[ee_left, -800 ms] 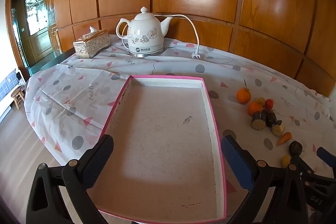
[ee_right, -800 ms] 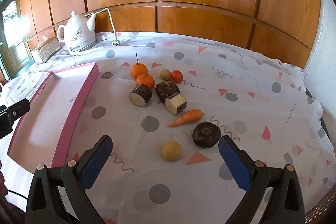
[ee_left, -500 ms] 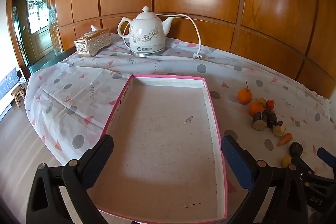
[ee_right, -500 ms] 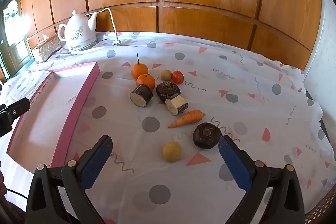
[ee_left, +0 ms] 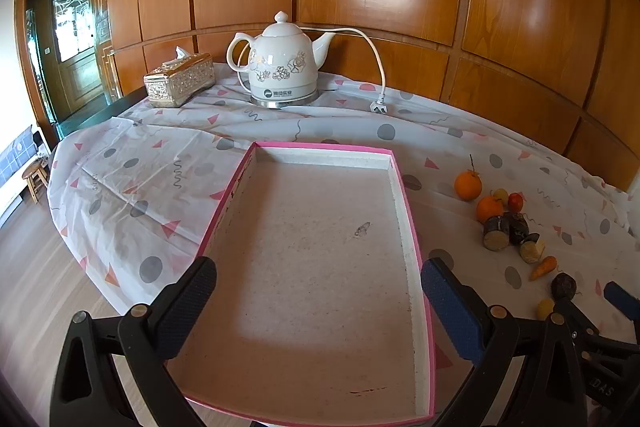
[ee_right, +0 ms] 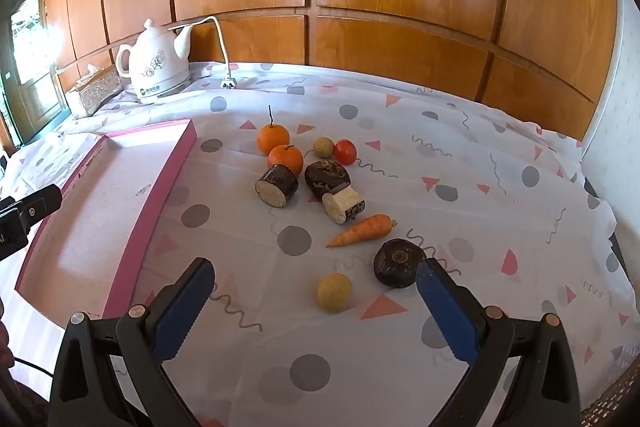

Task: Organize fruits
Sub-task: 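Move the left tool toward the small yellow round fruit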

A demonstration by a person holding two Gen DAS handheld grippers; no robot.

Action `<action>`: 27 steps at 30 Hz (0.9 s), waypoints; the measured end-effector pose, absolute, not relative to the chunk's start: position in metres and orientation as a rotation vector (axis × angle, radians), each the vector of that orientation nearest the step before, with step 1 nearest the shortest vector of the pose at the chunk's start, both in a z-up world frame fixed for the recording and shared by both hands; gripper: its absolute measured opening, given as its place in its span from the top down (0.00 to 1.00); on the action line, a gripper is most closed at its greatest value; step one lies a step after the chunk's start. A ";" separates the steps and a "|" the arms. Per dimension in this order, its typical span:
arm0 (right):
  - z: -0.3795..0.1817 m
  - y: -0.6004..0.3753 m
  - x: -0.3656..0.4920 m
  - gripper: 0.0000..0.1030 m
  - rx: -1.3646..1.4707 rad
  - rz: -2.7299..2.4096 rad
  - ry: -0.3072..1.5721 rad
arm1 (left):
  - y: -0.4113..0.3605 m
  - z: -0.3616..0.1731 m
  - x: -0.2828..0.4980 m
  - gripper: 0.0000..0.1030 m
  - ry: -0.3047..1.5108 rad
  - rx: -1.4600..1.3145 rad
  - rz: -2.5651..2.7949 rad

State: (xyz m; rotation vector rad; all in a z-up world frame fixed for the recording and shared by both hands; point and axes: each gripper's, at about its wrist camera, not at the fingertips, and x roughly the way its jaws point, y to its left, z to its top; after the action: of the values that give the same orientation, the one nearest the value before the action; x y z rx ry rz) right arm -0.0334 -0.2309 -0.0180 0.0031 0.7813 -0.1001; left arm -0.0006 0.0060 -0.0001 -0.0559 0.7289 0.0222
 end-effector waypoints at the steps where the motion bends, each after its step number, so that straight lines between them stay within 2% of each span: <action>1: -0.018 -0.231 -0.033 0.00 0.003 -0.099 0.782 | 0.006 0.000 0.000 0.00 0.729 -0.055 0.022; 27: -0.014 -0.235 -0.033 0.00 0.010 -0.113 0.771 | 0.002 -0.001 0.000 0.00 0.738 -0.060 0.017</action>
State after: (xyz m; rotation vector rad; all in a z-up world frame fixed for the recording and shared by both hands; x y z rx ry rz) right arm -0.0326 -0.2349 -0.0144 0.0097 0.7711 -0.1131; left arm 0.0002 0.0020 -0.0006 -0.0598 0.7378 0.0171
